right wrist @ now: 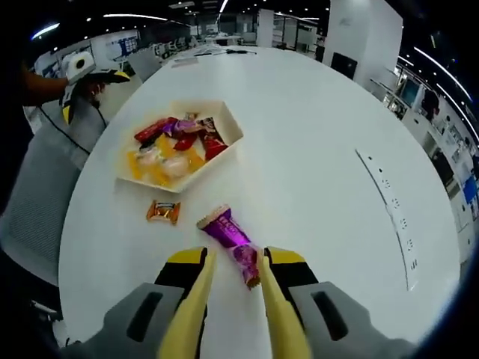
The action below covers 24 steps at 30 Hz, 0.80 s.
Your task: Place the target food into the container with the food tongs after gripping and lifting it, then release it inside without dropping or visibly crushing the food.
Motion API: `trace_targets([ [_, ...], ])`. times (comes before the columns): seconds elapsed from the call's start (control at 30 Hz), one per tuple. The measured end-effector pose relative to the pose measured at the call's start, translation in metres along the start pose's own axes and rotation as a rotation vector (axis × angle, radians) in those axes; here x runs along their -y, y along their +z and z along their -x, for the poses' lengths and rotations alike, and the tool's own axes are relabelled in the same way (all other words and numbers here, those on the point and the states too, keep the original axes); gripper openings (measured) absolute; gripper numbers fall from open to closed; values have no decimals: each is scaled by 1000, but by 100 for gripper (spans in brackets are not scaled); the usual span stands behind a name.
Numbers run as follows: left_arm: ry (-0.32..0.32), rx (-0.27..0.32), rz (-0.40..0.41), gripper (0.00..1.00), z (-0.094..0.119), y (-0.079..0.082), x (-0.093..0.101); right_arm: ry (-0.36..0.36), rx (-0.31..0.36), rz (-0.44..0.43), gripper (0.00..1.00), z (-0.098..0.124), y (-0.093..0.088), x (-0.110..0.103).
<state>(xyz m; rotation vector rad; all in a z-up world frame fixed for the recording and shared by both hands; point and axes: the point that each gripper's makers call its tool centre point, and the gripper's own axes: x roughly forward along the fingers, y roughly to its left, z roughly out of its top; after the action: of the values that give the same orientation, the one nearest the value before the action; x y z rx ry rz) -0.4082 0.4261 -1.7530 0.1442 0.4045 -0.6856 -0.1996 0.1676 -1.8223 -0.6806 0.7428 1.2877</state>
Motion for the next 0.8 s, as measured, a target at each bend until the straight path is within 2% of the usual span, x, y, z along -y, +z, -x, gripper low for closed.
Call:
trace_targets([
  [0.17, -4, 1, 0, 98, 0, 0, 1, 9, -1, 18, 29, 3, 3, -6],
  [0.5, 0, -1, 1, 98, 0, 0, 0, -9, 10, 54, 29, -10, 12, 5],
  [0.63, 0, -5, 1, 98, 0, -1, 0, 8, -3, 18, 28, -19, 6, 3],
  [0.7, 1, -5, 3, 98, 0, -1, 0, 24, 19, -37, 25, -23, 7, -3],
  [0.77, 2, -6, 1, 98, 0, -1, 0, 4, 24, -38, 23, -23, 6, -2],
  [0.8, 2, -6, 0, 98, 0, -1, 0, 0, 27, -96, 22, -21, 6, -2],
])
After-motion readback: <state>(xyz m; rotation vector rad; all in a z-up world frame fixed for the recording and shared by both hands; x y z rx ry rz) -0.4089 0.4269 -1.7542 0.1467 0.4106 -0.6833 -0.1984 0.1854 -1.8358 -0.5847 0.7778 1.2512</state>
